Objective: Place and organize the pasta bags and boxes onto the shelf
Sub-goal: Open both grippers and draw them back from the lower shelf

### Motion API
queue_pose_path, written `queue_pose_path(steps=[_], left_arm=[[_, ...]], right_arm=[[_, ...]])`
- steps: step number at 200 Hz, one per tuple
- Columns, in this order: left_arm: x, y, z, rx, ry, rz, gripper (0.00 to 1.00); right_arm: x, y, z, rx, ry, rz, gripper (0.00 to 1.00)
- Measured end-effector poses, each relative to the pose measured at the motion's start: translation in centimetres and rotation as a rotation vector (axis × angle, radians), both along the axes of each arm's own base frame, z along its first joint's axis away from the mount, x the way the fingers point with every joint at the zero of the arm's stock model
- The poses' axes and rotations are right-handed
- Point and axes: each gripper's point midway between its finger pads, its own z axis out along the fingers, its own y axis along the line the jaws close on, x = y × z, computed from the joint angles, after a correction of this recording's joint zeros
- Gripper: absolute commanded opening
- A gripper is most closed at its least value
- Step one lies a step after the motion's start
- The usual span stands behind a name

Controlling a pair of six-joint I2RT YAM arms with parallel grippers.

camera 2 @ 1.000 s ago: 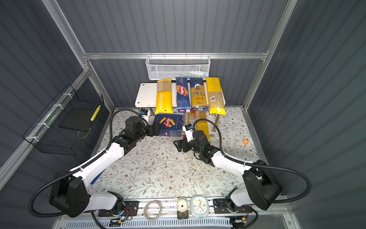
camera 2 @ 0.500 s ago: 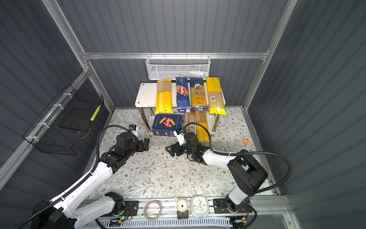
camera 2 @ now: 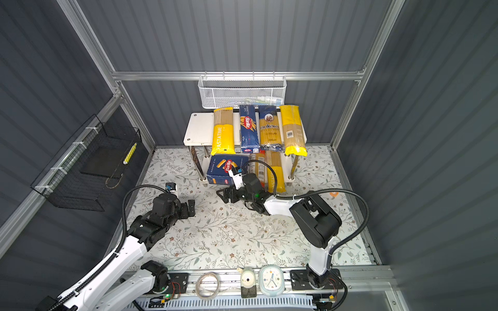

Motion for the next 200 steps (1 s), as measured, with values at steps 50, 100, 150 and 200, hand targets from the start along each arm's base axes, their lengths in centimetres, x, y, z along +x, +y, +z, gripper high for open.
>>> queue_pose_path(steps=[50, 100, 150, 200], left_arm=[[-0.3, 0.3, 0.1, -0.024, -0.005, 0.026, 1.00], [-0.3, 0.6, 0.3, -0.022, -0.020, 0.043, 1.00], [-0.4, 0.9, 0.1, -0.012, -0.018, 0.053, 1.00], [-0.4, 1.3, 0.1, 0.000, -0.027, 0.072, 1.00]], right_arm=[[1.6, 1.5, 0.7, 0.014, -0.021, 0.003, 0.91], [2.7, 2.6, 0.4, 0.005, -0.028, 0.015, 0.92], [3.9, 2.8, -0.1, -0.005, -0.025, 0.009, 0.91], [3.6, 0.9, -1.2, -0.029, 0.001, -0.017, 0.92]])
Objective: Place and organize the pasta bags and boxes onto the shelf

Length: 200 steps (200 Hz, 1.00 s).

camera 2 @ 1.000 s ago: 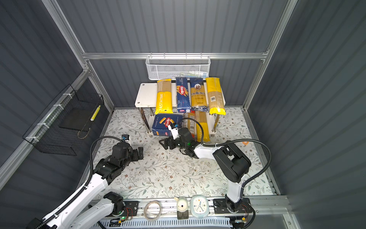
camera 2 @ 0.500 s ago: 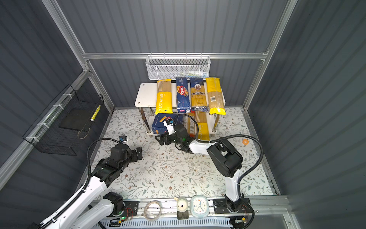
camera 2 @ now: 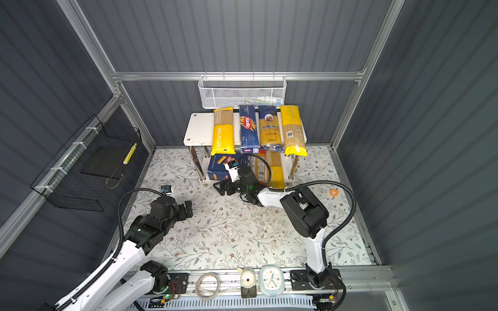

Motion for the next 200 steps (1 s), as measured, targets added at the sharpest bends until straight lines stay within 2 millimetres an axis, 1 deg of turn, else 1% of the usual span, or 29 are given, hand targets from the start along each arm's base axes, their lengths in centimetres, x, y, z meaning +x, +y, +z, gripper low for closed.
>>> queue_pose_path(steps=[19, 28, 48, 60, 73, 100, 103, 118, 121, 126, 129, 133, 136, 140, 143, 147, 149, 157, 167, 184, 200], left_arm=[[0.0, 0.2, -0.1, 0.006, 0.000, 0.007, 1.00], [0.1, 0.2, -0.1, 0.009, -0.005, 0.011, 1.00], [0.4, 0.6, 0.1, 0.033, -0.026, 0.026, 1.00], [0.7, 1.1, 0.1, 0.054, -0.040, 0.043, 1.00], [1.0, 1.6, 0.0, 0.075, -0.059, 0.062, 1.00], [2.0, 3.6, -0.6, 0.114, -0.095, 0.125, 1.00], [2.2, 4.0, -0.8, 0.116, -0.095, 0.136, 1.00], [3.1, 5.9, -1.4, 0.121, -0.093, 0.196, 1.00], [3.3, 6.4, -1.6, 0.123, -0.094, 0.212, 1.00], [3.6, 7.1, -1.8, 0.121, -0.095, 0.232, 1.00], [3.8, 7.4, -2.0, 0.123, -0.096, 0.241, 1.00], [4.1, 7.9, -2.2, 0.124, -0.101, 0.255, 1.00], [4.3, 8.3, -2.4, 0.128, -0.102, 0.263, 1.00], [4.6, 8.7, -2.6, 0.131, -0.106, 0.275, 1.00], [4.7, 9.1, -2.9, 0.138, -0.107, 0.282, 1.00], [5.0, 9.4, -3.2, 0.146, -0.113, 0.287, 1.00], [5.2, 9.5, -3.4, 0.150, -0.114, 0.286, 1.00], [5.7, 9.7, -4.2, 0.165, -0.122, 0.273, 1.00], [6.3, 9.4, -5.1, 0.184, -0.130, 0.242, 1.00], [7.4, 9.0, -6.7, 0.219, -0.135, 0.199, 1.00], [8.3, 8.8, -7.8, 0.240, -0.137, 0.170, 1.00]], right_arm=[[-0.7, -1.1, -0.1, -0.008, 0.008, -0.011, 0.92], [-1.0, -1.6, 0.1, -0.008, 0.007, -0.015, 0.92], [-2.1, -3.4, 0.9, -0.005, 0.004, -0.031, 0.92], [-2.8, -4.9, 1.5, 0.000, 0.004, -0.054, 0.92], [-3.3, -7.2, 2.1, -0.001, 0.001, -0.099, 0.92], [-3.8, -13.3, 3.4, -0.040, -0.001, -0.252, 0.94], [-3.8, -14.4, 3.7, -0.047, -0.004, -0.282, 0.95], [-4.2, -18.2, 4.2, -0.071, -0.006, -0.380, 0.97], [-4.3, -19.2, 4.3, -0.077, -0.008, -0.407, 0.98], [-4.5, -20.5, 4.4, -0.084, -0.008, -0.438, 0.98], [-4.5, -21.7, 4.5, -0.088, -0.010, -0.472, 0.98], [-4.6, -22.7, 4.4, -0.093, -0.008, -0.497, 0.98], [-4.6, -24.0, 4.5, -0.097, -0.008, -0.533, 0.98], [-4.6, -25.1, 4.5, -0.102, -0.006, -0.562, 0.99], [-4.6, -26.5, 4.5, -0.106, -0.006, -0.601, 0.99], [-4.6, -27.5, 4.5, -0.109, -0.005, -0.629, 0.99], [-4.6, -28.3, 4.5, -0.112, -0.008, -0.655, 0.99], [-4.7, -30.9, 4.6, -0.121, -0.017, -0.734, 0.99], [-4.7, -33.6, 4.6, -0.141, -0.042, -0.819, 0.99], [-4.6, -36.7, 3.7, -0.186, -0.057, -0.923, 0.99], [-4.1, -38.9, 2.7, -0.244, -0.062, -0.985, 0.99]])
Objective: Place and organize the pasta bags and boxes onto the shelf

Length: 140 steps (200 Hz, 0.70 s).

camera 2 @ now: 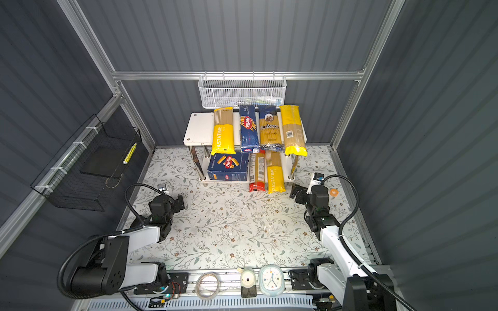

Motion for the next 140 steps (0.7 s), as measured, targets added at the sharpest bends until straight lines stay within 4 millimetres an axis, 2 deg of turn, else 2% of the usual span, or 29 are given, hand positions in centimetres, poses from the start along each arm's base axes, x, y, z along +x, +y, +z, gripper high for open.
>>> queue_pose_path(steps=[26, 55, 66, 87, 108, 122, 140], left_arm=[[0.9, 0.2, -0.7, 0.037, -0.006, -0.019, 1.00], [1.1, 1.5, 1.1, 0.004, -0.102, -0.019, 1.00], [1.1, 1.5, 1.8, -0.019, -0.132, -0.038, 1.00], [1.9, -0.1, 2.5, -0.073, -0.191, -0.127, 0.99], [3.5, -1.7, -0.1, -0.117, -0.148, -0.208, 1.00], [3.8, -2.2, -2.3, -0.143, -0.076, -0.228, 1.00], [4.4, -2.3, -2.5, -0.153, -0.057, -0.229, 1.00]], right_arm=[[1.4, -2.4, -1.1, -0.097, -0.035, -0.054, 0.99], [1.5, -3.6, -5.5, -0.169, 0.012, -0.055, 0.99], [1.6, -3.8, -5.6, -0.184, -0.005, -0.051, 0.99], [2.6, -3.8, -4.9, -0.203, -0.099, -0.041, 0.99], [2.1, -3.1, -6.4, -0.215, -0.100, 0.005, 0.99], [2.0, -2.7, -6.2, -0.220, -0.121, 0.026, 0.99], [2.6, -2.5, -5.4, -0.225, -0.145, 0.038, 0.99]])
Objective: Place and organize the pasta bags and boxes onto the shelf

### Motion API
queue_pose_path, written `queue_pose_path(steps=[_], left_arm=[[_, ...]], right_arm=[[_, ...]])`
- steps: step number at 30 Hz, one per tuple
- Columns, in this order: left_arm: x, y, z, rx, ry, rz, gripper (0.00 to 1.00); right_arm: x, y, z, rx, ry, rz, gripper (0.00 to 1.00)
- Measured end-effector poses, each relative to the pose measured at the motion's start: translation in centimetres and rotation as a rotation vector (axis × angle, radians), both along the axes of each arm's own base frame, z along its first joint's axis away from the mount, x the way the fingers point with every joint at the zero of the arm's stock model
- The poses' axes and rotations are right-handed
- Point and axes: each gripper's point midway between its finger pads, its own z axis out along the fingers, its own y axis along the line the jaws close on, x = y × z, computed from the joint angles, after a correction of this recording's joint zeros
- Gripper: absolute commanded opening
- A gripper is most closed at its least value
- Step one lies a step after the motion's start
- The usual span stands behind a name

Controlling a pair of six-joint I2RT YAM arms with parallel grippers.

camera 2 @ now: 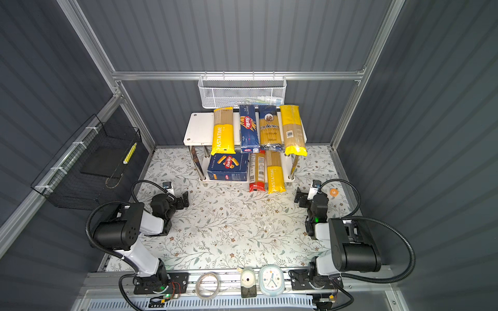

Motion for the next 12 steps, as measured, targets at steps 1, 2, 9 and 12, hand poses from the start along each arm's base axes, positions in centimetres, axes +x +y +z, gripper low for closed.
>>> queue_pose_path(steps=[1, 2, 9, 12], left_arm=[[0.5, -0.3, 0.2, 0.003, 0.002, -0.006, 1.00], [1.1, -0.4, 0.7, 0.009, -0.009, -0.002, 0.99], [2.2, -1.5, 1.4, 0.013, -0.010, -0.024, 1.00], [2.1, -1.5, 1.2, 0.013, 0.000, -0.022, 1.00]], right_arm=[[0.4, 0.0, 0.3, -0.001, -0.001, 0.004, 0.99], [0.8, 0.0, 0.8, -0.001, -0.011, 0.007, 0.99], [1.4, 0.1, 1.4, 0.002, -0.023, 0.016, 0.99], [1.4, 0.1, 1.4, 0.001, -0.022, 0.016, 0.99]])
